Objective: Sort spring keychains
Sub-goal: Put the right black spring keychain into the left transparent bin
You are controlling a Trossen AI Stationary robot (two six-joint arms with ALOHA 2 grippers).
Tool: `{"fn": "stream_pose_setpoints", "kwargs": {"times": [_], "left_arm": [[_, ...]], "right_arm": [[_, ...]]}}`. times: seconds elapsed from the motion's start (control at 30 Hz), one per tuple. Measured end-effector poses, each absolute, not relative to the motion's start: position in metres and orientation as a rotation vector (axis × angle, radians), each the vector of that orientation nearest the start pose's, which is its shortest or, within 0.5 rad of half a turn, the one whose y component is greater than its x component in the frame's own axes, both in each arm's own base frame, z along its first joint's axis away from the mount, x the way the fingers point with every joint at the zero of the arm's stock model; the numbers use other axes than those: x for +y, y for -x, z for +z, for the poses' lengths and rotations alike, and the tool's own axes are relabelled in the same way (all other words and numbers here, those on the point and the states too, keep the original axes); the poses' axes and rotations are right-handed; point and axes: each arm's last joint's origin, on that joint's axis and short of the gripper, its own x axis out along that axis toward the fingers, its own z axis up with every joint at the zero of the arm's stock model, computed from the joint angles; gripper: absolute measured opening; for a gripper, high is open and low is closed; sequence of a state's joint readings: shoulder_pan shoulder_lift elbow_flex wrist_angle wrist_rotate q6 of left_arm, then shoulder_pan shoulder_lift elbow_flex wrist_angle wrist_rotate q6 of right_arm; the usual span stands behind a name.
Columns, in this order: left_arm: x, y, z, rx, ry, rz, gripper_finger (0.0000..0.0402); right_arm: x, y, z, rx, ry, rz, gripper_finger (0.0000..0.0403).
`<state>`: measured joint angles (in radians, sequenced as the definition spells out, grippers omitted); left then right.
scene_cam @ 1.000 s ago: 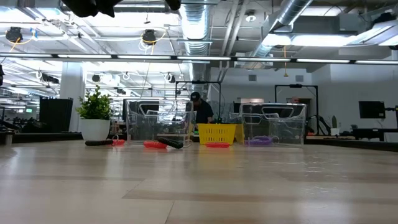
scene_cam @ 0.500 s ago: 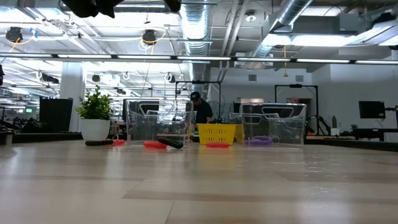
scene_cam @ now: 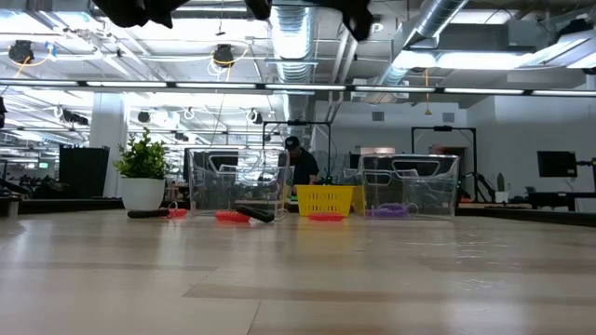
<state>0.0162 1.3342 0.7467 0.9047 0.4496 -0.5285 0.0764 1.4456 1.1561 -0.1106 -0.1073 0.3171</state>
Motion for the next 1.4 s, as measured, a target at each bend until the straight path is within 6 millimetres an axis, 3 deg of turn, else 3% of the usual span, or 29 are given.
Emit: {"fn": "stream_pose_setpoints", "kwargs": {"times": [0.27,0.53,0.9,1.17,1.4], "left_arm": [[0.014,-0.271,0.298,-0.180,0.453,-0.409,0.0030],[0.056,-0.234,0.283,-0.124,0.449,-0.049,0.0030],[0.096,-0.191,0.223,0.056,0.505,0.510,0.0033],[0.104,-0.195,0.189,0.318,0.572,0.603,0.0026],[0.118,-0.226,0.194,0.510,0.598,0.561,0.0027]], "right_arm": [[0.032,-0.313,0.293,0.675,-0.367,-0.059,0.0133],[0.057,-0.306,0.289,0.710,-0.333,-0.131,0.0117],[0.080,-0.299,0.290,0.645,-0.288,-0.258,0.0116],[0.083,-0.301,0.287,0.636,-0.288,-0.279,0.0116],[0.087,-0.309,0.270,0.689,-0.286,-0.292,0.0116]]}}
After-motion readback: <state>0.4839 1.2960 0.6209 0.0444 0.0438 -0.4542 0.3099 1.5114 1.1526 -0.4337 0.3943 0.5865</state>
